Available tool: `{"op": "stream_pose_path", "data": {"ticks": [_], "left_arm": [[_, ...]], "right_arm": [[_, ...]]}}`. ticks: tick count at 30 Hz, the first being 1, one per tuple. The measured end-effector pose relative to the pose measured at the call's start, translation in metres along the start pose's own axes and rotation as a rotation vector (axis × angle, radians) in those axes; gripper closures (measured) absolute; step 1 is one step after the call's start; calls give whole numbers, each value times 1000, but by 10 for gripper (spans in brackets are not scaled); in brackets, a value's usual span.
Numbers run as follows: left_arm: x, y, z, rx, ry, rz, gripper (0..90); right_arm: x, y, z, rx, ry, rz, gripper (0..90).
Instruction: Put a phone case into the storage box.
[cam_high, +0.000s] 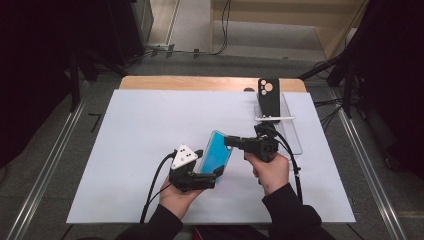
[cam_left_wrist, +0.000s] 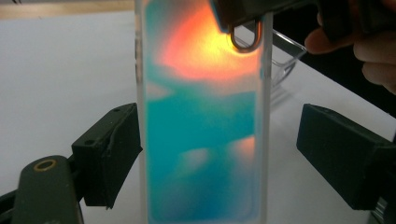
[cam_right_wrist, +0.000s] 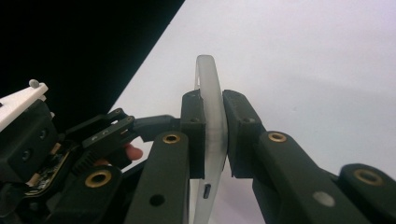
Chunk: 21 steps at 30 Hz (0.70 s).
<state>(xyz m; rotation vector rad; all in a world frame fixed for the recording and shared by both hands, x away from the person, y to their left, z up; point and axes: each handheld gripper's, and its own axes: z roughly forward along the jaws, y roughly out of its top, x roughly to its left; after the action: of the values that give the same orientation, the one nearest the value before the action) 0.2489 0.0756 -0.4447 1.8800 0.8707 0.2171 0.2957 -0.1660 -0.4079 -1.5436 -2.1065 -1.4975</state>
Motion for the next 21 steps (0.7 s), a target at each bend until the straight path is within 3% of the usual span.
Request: {"op": "stream_pose_path", "data": {"ticks": [8,11,15,18,21], "left_arm": [[6,7,-4,96,-86,-41,141],[11,9,-4,137,-95,-45,166],[17,14,-6,167,-117,-47,172],[23,17,-7,202,-134,-50,172],[27,20,-5,238,-130,-21,172]], "right_arm": [[7,0,-2,23,-78,-144,773],[8,-1,-3,19,-88,-179,773],[5,0,-4,31,-93,-207,773],[3,0,-6,33,-72,-224,773],[5,0,-8,41,-56,-273,774]]}}
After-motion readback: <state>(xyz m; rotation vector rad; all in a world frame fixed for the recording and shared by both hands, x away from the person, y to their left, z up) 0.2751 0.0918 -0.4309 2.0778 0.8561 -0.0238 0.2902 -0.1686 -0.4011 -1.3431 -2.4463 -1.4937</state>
